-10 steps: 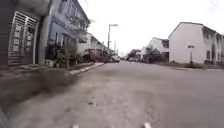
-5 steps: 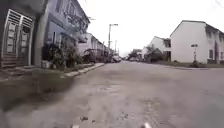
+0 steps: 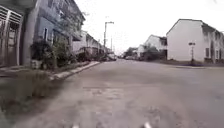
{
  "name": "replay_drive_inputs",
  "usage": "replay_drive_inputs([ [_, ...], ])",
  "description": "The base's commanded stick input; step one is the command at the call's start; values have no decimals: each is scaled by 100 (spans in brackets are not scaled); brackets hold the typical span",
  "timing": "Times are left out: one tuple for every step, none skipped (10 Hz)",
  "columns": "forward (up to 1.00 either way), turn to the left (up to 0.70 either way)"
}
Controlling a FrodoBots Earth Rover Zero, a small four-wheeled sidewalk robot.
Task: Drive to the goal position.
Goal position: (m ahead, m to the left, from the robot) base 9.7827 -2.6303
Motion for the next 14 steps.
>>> replay_drive_inputs([
  [70,-29],
  [70,-9],
  [70,-4],
  [70,5],
  [70,3],
  [70,0],
  [70,0],
  [70,0],
  [70,0],
  [70,0],
  [70,0],
  [70,0],
  [70,0],
  [70,0],
])
